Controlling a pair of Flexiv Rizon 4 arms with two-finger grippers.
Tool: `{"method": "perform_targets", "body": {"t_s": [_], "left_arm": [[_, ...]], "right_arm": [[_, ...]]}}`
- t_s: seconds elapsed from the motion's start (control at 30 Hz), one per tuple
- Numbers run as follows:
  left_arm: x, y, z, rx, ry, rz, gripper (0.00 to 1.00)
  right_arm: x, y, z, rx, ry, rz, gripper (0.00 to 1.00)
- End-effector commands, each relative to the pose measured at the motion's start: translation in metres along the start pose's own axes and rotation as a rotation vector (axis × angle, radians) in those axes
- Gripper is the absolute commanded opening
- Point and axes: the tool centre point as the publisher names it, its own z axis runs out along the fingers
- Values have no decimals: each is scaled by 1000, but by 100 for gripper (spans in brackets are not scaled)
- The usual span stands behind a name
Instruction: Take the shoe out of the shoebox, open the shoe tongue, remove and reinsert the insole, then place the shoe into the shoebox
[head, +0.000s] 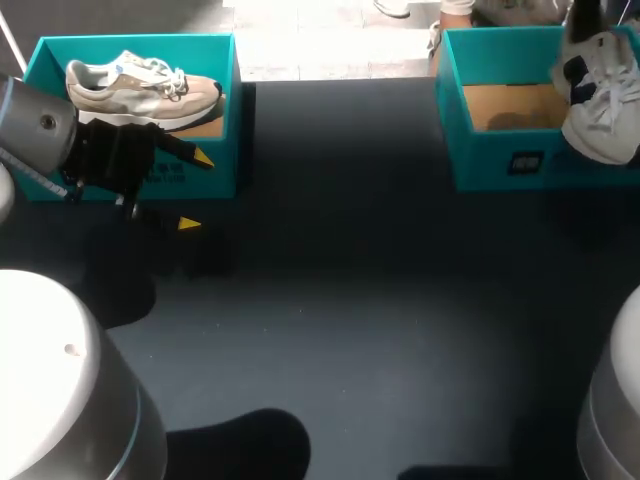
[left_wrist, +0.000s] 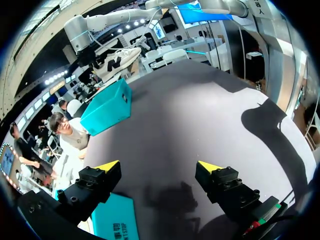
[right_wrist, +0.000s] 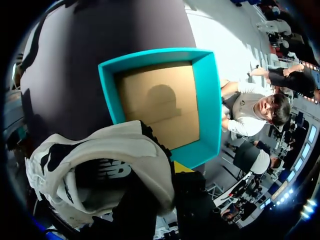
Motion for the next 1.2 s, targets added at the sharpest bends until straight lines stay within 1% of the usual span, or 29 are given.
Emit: {"method": "perform_targets", "body": {"t_s": [0.03,0.27,0.3,0.37,0.5,0.6,0.67,0.7,0.77,0.8,0.83,0.87,0.9,0.97,1.0,1.03,1.07,1.1,1.13,1.2], "left_arm": [[1,-1,-1,-3,1,1,100],[1,-1,-1,-3,1,1,100],[1,-1,-1,-3,1,1,100],[1,-1,-1,-3,1,1,100],[1,-1,-1,-3,1,1,100],[1,-1,-1,-3,1,1,100],[1,-1,-1,-3,1,1,100],[1,-1,-1,-3,1,1,100],[1,-1,-1,-3,1,1,100],[1,-1,-1,-3,1,1,100],[1,-1,-1,-3,1,1,100],[1,-1,-1,-3,1,1,100],[1,-1,-1,-3,1,1,100],[1,-1,-1,-3,1,1,100],[1,-1,-1,-3,1,1,100],[1,-1,-1,-3,1,1,100],[1,-1,-1,-3,1,1,100],[1,-1,-1,-3,1,1,100],[1,-1,-1,-3,1,1,100],[1,-1,-1,-3,1,1,100]], "right_arm": [[-2,3,-3,11,4,0,0],[-2,3,-3,11,4,0,0],[-4,-7,4,0,-2,29,0],[-10,-27,17,27,-10,79,0],[-24,-67,39,18,3,159,0],[-33,-89,52,38,26,200,0],[-37,-100,61,85,35,198,0],[-38,-104,65,96,43,212,0],[-39,-115,72,133,72,283,0],[-38,-117,72,159,101,345,0],[-39,-122,74,202,119,421,0],[-40,-127,75,236,125,504,0],[-41,-131,73,274,147,621,0],[-39,-138,71,387,222,919,0],[-36,-144,71,397,255,1089,0],[-31,-149,71,371,303,1266,0],[-26,-155,72,347,328,1421,0],[-22,-159,74,334,366,1527,0],[-17,-163,76,351,395,1647,0],[-17,-163,76,351,395,1647,0]]}}
